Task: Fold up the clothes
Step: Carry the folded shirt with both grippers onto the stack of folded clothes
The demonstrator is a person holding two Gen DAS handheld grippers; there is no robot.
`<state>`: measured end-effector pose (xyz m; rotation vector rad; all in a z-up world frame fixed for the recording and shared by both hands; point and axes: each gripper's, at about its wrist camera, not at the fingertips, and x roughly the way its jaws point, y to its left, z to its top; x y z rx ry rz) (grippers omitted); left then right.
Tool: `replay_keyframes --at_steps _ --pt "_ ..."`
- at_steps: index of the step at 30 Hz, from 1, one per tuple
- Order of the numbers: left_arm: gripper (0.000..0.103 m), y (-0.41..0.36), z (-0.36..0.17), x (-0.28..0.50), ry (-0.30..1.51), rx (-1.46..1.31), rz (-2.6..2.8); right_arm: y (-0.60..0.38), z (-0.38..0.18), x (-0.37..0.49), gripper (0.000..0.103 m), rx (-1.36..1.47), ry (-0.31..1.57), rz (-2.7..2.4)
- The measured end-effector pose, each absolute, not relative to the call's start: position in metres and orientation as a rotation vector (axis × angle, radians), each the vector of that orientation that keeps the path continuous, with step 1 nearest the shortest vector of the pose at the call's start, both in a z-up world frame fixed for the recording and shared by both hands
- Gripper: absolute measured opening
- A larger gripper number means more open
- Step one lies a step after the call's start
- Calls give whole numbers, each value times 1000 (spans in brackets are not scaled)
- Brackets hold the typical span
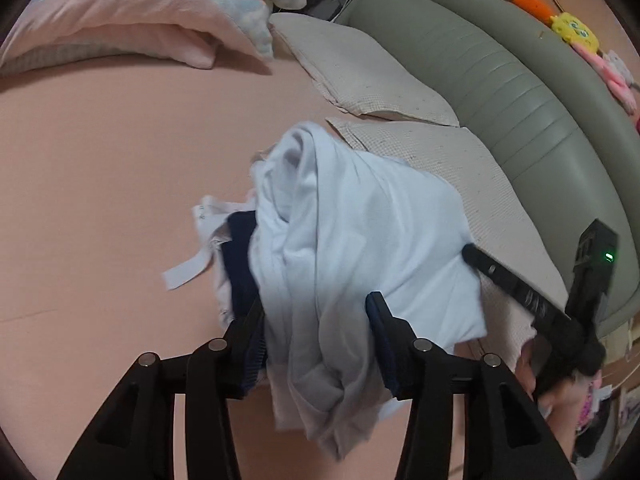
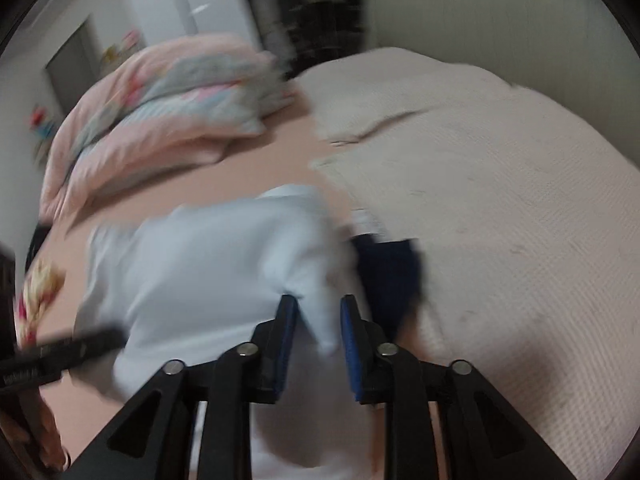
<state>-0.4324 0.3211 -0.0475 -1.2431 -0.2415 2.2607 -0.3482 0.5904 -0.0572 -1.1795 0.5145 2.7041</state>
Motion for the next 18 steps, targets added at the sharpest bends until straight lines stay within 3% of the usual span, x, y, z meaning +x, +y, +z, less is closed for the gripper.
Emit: replay_keyframes --at_steps 2,7,8,10,13,18 --pt "44 311 -33 -429 -228 -1218 2292 610 -49 -337 29 -1071 626 2668" --pt "42 336 7 -422 -79 -916 2282 596 -29 -329 29 -978 557 2805" --pt "42 345 3 -426 -47 -928 2244 588 -30 -332 29 -1004 544 2841" --pt "31 365 -15 -432 24 -1004 2164 569 -38 -339 29 -1061 459 2846" --pt "30 372 -49 -440 110 -1101 2160 559 -61 -351 29 -1171 406 2795" --pt "29 360 -80 -456 45 -1159 2123 563 -83 -357 29 -1175 457 2698"
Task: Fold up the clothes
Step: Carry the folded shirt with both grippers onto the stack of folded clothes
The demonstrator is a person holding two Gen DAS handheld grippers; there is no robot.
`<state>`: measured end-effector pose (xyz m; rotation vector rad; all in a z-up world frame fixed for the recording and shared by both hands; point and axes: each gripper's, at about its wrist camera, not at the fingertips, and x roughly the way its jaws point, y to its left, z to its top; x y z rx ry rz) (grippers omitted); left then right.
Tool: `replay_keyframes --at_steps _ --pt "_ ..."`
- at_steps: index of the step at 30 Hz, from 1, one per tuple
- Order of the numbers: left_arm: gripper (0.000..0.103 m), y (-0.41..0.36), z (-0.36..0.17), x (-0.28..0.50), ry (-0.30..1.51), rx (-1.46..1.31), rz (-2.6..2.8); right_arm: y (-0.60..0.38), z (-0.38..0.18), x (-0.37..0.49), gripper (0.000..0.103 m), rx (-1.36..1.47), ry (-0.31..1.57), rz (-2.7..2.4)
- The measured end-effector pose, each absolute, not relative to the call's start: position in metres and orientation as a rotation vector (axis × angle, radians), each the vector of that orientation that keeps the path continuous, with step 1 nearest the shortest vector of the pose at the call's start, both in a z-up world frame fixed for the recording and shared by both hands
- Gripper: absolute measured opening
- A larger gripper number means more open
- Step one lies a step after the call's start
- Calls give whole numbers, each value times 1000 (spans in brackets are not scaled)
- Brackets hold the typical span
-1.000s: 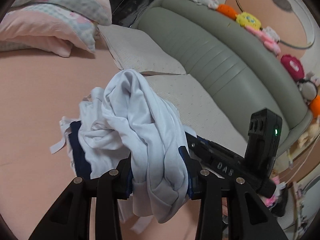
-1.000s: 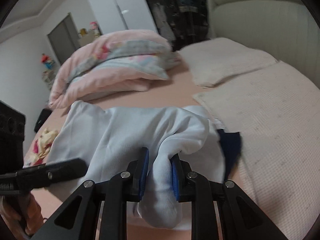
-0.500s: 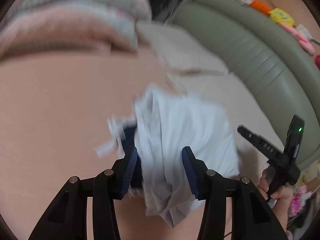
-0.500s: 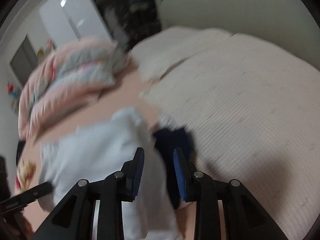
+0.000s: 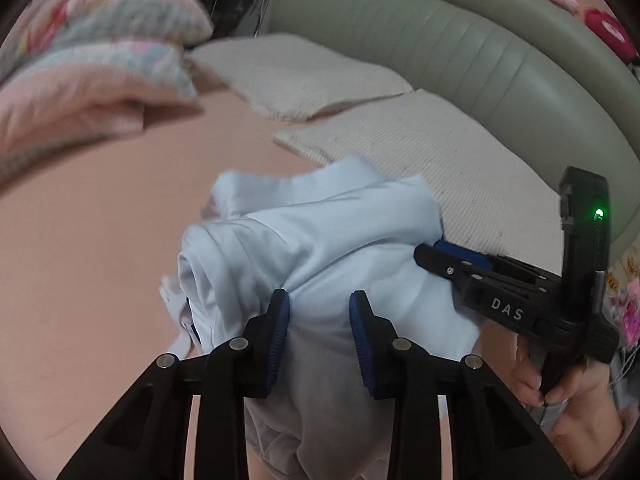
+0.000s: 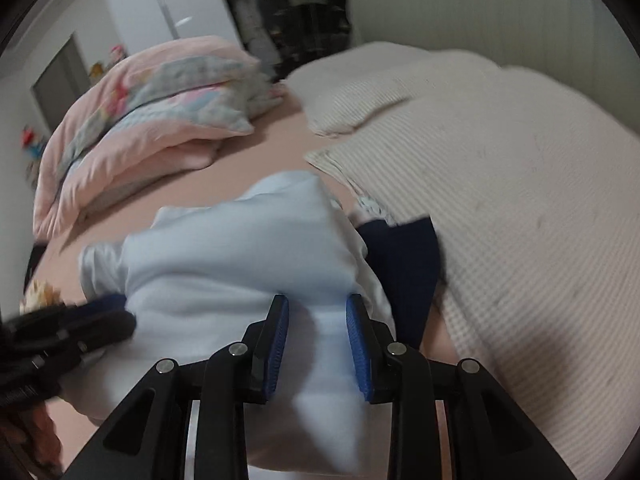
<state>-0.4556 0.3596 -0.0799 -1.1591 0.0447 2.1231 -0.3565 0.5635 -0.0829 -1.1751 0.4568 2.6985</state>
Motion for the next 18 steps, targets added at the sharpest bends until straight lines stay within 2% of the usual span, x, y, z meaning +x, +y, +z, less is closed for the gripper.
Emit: replay_keyframes --at_steps 4,11,15,18 --pt "29 346 -90 -459 -92 -1132 2118 547 -84 -361 29 -1185 264 2672" --pt "29 359 -78 -432 59 -1021 2225 558 -84 -358 30 -1200 374 2678" --pt "43 346 -60 -424 -42 -1040 2250 542 -59 -352 30 -1118 320 2730" --pt "46 350 -58 -411 81 -996 2356 526 -48 -343 37 -1117 239 2755"
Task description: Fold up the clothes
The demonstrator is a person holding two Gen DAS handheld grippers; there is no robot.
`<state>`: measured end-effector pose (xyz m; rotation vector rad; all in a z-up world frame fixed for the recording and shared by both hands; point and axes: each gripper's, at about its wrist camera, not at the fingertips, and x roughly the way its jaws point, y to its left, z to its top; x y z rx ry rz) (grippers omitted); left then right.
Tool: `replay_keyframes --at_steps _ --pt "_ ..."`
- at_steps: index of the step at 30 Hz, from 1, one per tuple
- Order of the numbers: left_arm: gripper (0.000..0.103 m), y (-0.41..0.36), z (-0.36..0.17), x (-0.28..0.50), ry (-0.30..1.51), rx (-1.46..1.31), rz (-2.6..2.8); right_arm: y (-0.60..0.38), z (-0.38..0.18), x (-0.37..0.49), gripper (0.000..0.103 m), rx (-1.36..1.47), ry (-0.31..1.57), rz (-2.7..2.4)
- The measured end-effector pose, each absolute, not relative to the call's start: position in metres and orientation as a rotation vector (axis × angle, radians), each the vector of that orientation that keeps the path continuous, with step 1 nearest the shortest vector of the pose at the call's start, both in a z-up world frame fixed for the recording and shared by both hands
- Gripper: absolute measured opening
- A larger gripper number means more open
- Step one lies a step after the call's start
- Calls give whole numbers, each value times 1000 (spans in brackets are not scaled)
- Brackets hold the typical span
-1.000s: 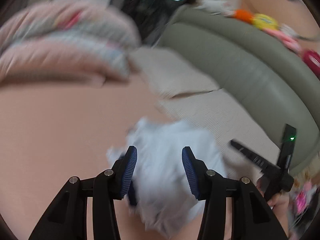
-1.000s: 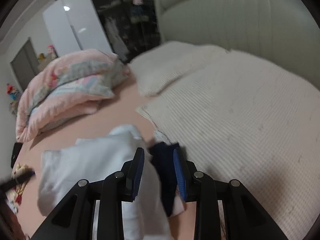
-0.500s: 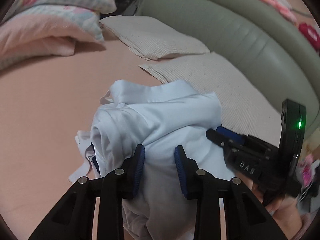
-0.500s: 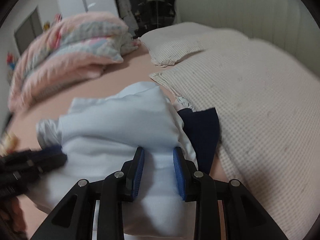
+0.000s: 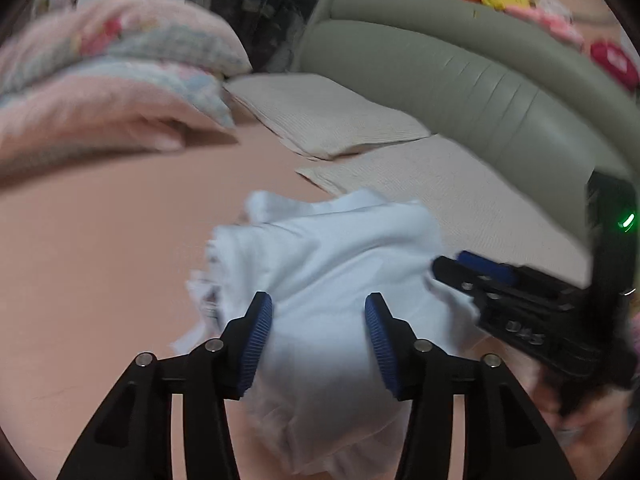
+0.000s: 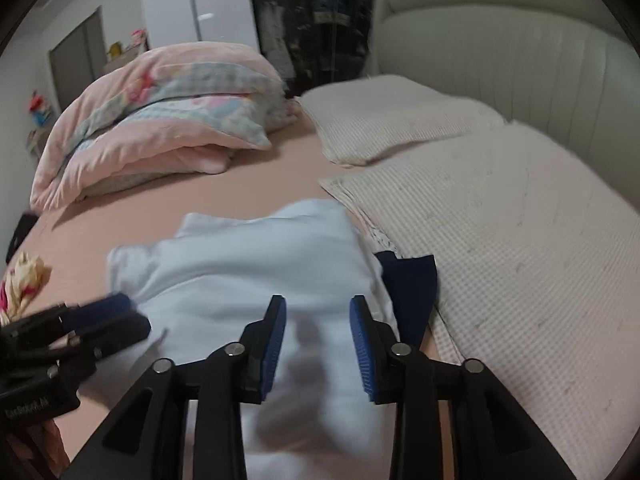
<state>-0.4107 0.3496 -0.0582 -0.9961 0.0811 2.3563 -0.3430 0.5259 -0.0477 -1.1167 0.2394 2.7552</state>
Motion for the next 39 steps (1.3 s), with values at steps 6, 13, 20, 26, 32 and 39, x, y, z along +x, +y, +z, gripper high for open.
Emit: replay_keyframes --at_steps 6,13,20,26,32,39 --pt "49 362 -80 -413 226 -1035 2370 511 -65 -350 41 -1291 204 2703" --pt "52 327 -63 -416 -39 -1110 2274 510 -53 -333 42 -1226 349 2645" --pt "82 226 -32 -370 -105 -1206 2284 475 -23 -310 42 -1201 375 2667" --pt "89 128 -37 -346 -154 -1390 2295 384 12 -283 66 -1273 218 2791" --pt "95 40 -15 -312 -204 -1335 2529 287 43 -252 84 -1301 189 2906" --pt "95 -45 30 -279 -291 -1211 2767 205 73 -237 89 -1262 156 2903"
